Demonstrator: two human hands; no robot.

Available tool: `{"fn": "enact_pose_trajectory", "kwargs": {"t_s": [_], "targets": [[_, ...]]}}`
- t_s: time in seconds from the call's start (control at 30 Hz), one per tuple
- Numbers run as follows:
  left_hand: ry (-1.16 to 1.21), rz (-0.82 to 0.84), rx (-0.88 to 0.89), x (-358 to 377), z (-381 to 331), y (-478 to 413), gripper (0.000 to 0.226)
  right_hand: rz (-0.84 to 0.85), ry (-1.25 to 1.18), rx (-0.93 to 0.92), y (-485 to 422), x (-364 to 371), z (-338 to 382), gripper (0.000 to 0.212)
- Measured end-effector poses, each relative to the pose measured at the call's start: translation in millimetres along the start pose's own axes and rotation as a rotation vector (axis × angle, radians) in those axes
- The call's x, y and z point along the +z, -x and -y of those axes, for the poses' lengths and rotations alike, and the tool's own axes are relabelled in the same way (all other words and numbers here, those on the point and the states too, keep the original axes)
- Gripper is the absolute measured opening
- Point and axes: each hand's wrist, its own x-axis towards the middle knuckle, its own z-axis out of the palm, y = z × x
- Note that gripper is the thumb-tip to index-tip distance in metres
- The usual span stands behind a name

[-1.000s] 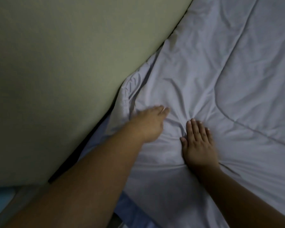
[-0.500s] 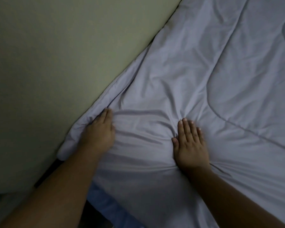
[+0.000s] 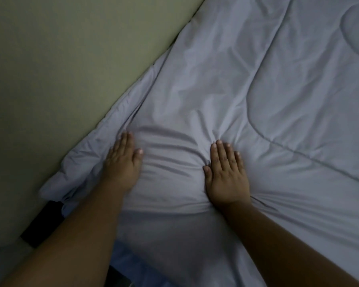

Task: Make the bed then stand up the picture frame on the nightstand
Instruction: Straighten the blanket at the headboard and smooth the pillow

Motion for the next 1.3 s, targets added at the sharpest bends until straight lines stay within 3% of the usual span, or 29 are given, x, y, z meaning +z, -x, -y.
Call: {"fn": "enact_pose_trajectory", "kwargs": {"t_s": [0.23, 0.4, 0.53, 0.77, 1.1, 1.3], "targets": [[-0.025, 0.118, -0.184, -18, -13, -11, 0.067, 0.067, -0.055, -0.014, -2, -13, 1, 0.058], [-0.058, 0.088, -0.091, -50, -70, -6, 0.067, 0.086, -0.149, -0.038, -10, -57, -14, 0.059], [-0.098, -0.022, -0.006, -72, -154, 2, 0.066, 0.019, -0.174, -0.019, -21, -102, -69, 0.063], [-0.032, -0.072, 0.170, -77, -365, 39, 0.066, -0.078, -0.127, 0.131, 1, -213, -257, 0.063], [0.103, 0.001, 0.516, 7, -721, 132, 0.064, -0.140, 0.078, 0.453, 118, -339, -576, 0.063], [0.040, 0.039, 0.663, 58, -832, 163, 0.063, -0.165, 0.090, 0.602, 162, -348, -676, 0.062]]}}
